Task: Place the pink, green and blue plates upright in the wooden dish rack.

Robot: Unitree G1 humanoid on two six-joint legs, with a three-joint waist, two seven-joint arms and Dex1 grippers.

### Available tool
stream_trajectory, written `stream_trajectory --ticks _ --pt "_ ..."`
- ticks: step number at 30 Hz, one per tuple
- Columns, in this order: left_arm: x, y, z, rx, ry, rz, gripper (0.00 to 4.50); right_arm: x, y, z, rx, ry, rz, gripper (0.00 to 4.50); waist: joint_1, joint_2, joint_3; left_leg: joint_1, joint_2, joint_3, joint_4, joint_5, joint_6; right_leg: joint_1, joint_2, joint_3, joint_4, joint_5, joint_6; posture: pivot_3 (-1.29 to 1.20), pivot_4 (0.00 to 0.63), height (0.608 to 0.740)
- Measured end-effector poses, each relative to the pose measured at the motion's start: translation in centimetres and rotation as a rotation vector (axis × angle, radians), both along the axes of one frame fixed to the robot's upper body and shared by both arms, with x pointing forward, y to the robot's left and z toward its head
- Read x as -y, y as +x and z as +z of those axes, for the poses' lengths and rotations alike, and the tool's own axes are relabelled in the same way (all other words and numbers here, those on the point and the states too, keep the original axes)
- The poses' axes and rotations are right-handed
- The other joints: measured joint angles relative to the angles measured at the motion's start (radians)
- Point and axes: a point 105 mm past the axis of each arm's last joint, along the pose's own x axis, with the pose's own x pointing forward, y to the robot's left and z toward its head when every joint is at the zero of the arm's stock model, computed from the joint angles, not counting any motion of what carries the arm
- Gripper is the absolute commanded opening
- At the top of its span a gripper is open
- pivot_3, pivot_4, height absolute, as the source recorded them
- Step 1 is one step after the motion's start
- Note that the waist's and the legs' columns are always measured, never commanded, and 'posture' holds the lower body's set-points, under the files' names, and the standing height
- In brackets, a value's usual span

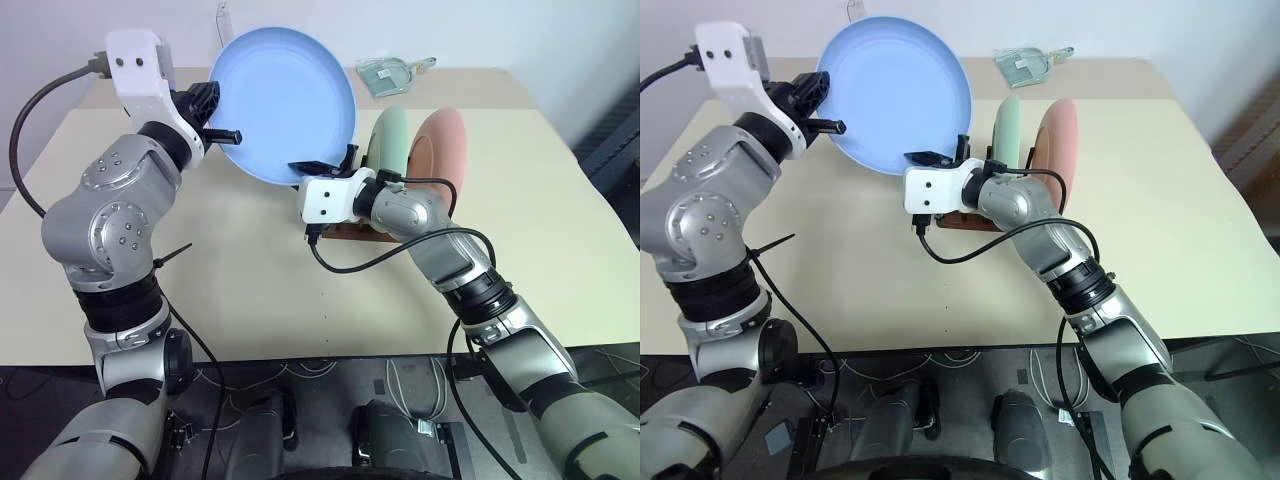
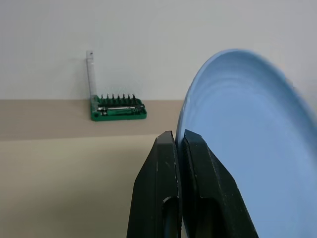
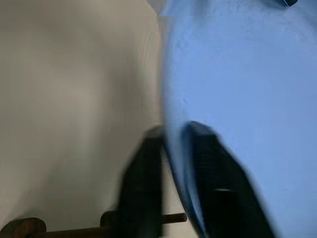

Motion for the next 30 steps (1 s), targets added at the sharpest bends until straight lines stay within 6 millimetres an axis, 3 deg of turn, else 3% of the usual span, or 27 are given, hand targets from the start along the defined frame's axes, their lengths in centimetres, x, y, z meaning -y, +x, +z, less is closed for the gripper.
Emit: stream_trajectory --ticks 2,5,9,12,15,19,23,26,30 --pt "0.0 0.0 0.0 -0.001 -0.001 -0.001 0.00 0.0 -0.1 -0.1 -0.001 0.000 0.003 0.03 0.001 0.000 0.000 0.000 0.000 0.000 0.000 0.000 0.000 0.000 0.000 0.000 0.000 0.000 0.000 0.00 0.150 0.736" --pt "0.1 0.1 -0.1 -0.007 -0.035 -0.015 0.93 -0.1 -0.1 -0.2 -0.002 0.001 0.008 0.00 0.001 0.000 0.000 0.000 0.000 0.000 0.000 0.000 0.000 0.000 0.000 0.000 0.000 0.000 0.000 0.00 0.150 0.736" --pt "0.6 0.1 0.3 0.006 -0.162 -0.074 2.91 0.0 -0.1 -0.2 -0.001 0.004 0.002 0.00 0.002 -0.001 0.000 0.000 0.000 -0.001 0.000 0.000 0.000 0.001 0.000 0.000 0.000 0.000 0.000 0.00 0.150 0.736" --pt "-0.6 0.0 2.0 0.066 -0.293 -0.070 4.48 0.0 -0.1 -0.1 0.006 0.000 -0.002 0.00 -0.002 0.000 0.000 0.000 0.000 -0.001 0.000 0.000 0.000 0.000 0.000 0.000 0.000 0.000 0.000 0.00 0.150 0.736" --pt "-2.2 -0.1 3.0 0.110 -0.368 -0.029 4.48 0.0 0.0 -0.1 0.010 -0.002 -0.003 0.00 -0.002 0.000 0.000 0.001 0.000 -0.001 0.000 0.000 0.000 0.001 0.000 0.000 0.000 0.000 0.000 0.00 0.150 0.736" --pt "-6.1 -0.5 4.4 0.201 -0.420 0.082 4.48 0.1 0.0 0.1 0.009 0.011 -0.004 0.00 -0.002 -0.001 0.000 0.001 0.000 -0.001 0.000 0.000 0.000 0.001 0.000 0.000 0.000 0.000 0.000 0.00 0.150 0.736" --pt "-9.5 -1.5 5.1 0.258 -0.308 0.175 4.48 0.0 -0.4 1.8 -0.033 0.166 0.029 0.00 -0.002 -0.001 0.000 0.001 0.000 0.000 0.000 0.000 0.000 0.001 0.000 0.000 0.000 0.000 0.000 0.00 0.150 0.736" --pt "-10.6 -1.2 3.0 0.213 -0.230 0.191 4.48 -0.3 -1.1 3.8 -0.064 0.307 0.069 0.00 0.001 0.000 0.000 0.001 0.000 -0.001 0.000 0.000 0.000 0.001 0.000 0.000 0.001 0.000 0.000 0.00 0.150 0.736" --pt "-10.6 -0.5 -2.0 0.087 -0.090 0.153 4.48 -0.5 -3.0 7.3 -0.173 0.568 0.168 0.00 0.002 -0.001 0.000 0.000 0.000 -0.001 0.000 0.000 -0.001 0.001 0.000 0.000 0.000 0.000 0.000 0.00 0.150 0.736"
